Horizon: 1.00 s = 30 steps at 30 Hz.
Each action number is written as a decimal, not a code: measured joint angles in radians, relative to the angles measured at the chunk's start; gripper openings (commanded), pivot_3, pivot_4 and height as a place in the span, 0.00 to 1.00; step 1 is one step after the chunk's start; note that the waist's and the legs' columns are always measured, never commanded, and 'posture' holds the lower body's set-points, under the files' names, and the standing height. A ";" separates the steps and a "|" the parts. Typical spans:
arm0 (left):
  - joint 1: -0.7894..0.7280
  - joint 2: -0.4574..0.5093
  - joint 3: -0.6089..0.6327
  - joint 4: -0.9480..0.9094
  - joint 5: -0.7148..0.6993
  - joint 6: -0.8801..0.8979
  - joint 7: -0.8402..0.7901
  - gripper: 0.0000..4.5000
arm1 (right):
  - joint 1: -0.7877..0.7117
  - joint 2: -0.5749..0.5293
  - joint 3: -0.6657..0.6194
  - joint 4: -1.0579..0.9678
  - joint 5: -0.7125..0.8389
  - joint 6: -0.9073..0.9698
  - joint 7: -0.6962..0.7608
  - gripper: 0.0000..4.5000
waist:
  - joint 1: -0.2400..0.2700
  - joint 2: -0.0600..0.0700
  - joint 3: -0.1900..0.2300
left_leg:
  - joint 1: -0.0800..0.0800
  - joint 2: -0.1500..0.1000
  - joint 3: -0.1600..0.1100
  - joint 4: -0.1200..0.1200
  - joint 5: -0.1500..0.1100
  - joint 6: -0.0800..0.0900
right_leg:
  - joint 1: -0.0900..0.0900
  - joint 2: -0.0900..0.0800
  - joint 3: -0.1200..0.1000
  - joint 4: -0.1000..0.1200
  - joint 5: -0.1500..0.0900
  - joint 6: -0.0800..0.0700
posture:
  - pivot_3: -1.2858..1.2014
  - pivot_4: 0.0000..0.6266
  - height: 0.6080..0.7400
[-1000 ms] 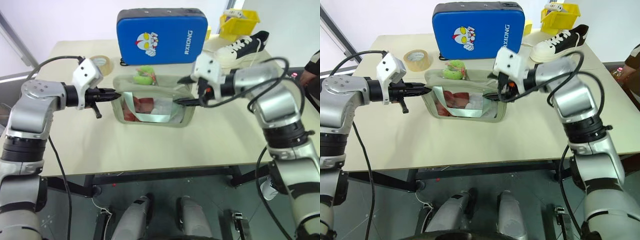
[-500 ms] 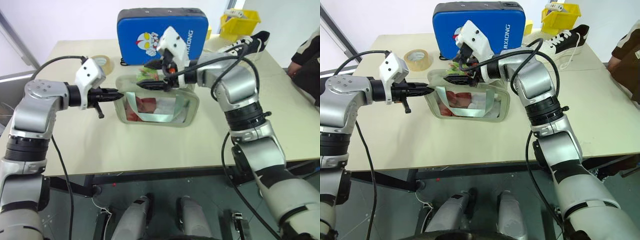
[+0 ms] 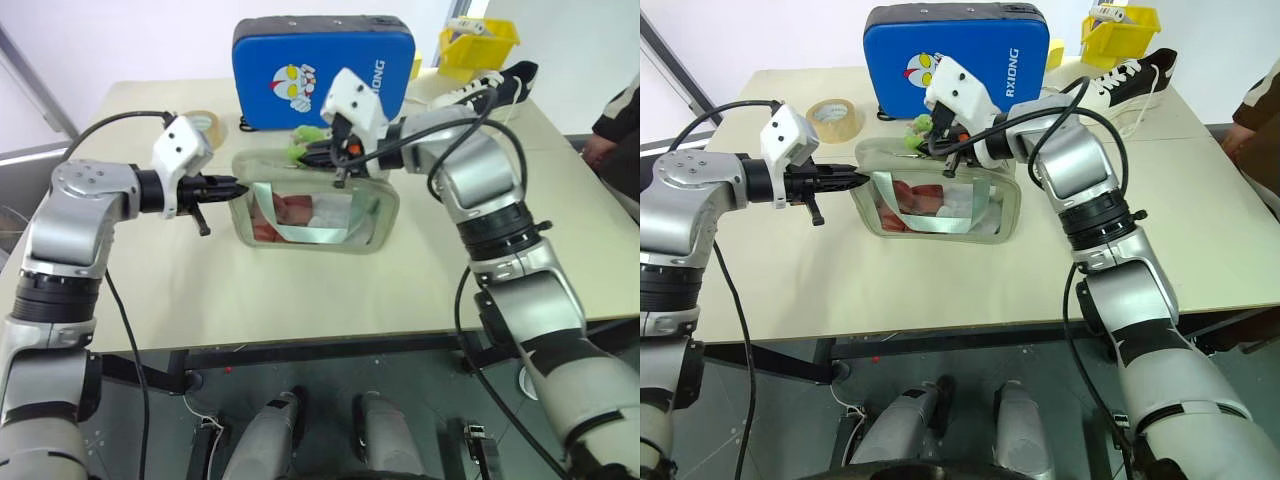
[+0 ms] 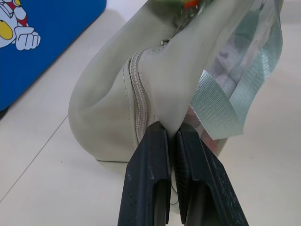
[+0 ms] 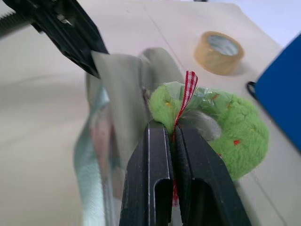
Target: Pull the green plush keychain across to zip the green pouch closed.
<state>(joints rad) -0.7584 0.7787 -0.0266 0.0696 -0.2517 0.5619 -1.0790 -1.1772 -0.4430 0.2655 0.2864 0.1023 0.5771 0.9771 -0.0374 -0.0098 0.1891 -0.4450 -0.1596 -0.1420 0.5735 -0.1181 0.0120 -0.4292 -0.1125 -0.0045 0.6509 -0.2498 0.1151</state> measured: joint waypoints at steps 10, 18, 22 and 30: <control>-0.001 -0.015 -0.001 0.000 -0.002 0.000 0.005 0.00 | 0.280 -0.425 -0.073 -0.228 -0.200 -0.067 -0.116 0.01 | 0.023 0.000 0.000 | -0.001 0.000 0.002 0.000 0.000 0.000 | 0.000 -0.004 0.000 -0.002 -0.002 -0.003 | 0.52 0.24 1.00; -0.004 -0.044 -0.009 0.000 -0.006 0.002 0.013 0.00 | 0.523 -0.404 -0.045 -0.254 -0.299 -0.137 -0.227 0.01 | 0.021 -0.001 0.000 | 0.001 0.000 0.003 0.000 0.000 0.001 | 0.002 -0.004 0.001 -0.002 -0.002 -0.004 | 0.52 0.24 1.00; -0.005 -0.046 -0.009 -0.001 -0.006 0.016 0.021 0.00 | 0.589 -0.127 -0.075 -0.179 -0.223 -0.078 -0.315 0.01 | 0.015 -0.001 -0.001 | 0.002 0.001 0.003 0.001 0.000 0.001 | 0.002 -0.002 0.002 0.000 -0.002 -0.004 | 0.52 0.24 1.00; -0.004 -0.045 -0.007 -0.002 -0.005 0.022 0.037 0.00 | 0.592 -0.041 -0.154 -0.192 -0.131 0.034 -0.329 0.01 | 0.020 -0.001 -0.001 | 0.002 0.001 0.002 0.001 0.000 0.001 | 0.002 -0.001 0.002 0.000 -0.001 -0.002 | 0.52 0.24 1.00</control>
<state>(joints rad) -0.7627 0.7340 -0.0340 0.0679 -0.2568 0.5841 -1.0417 -0.5854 -0.4842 0.1120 0.0942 -0.0283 0.6106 0.6486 -0.0173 -0.0104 0.1881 -0.4430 -0.1588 -0.1396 0.5750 -0.1183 0.0125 -0.4267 -0.1133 -0.0027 0.6506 -0.2508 0.1130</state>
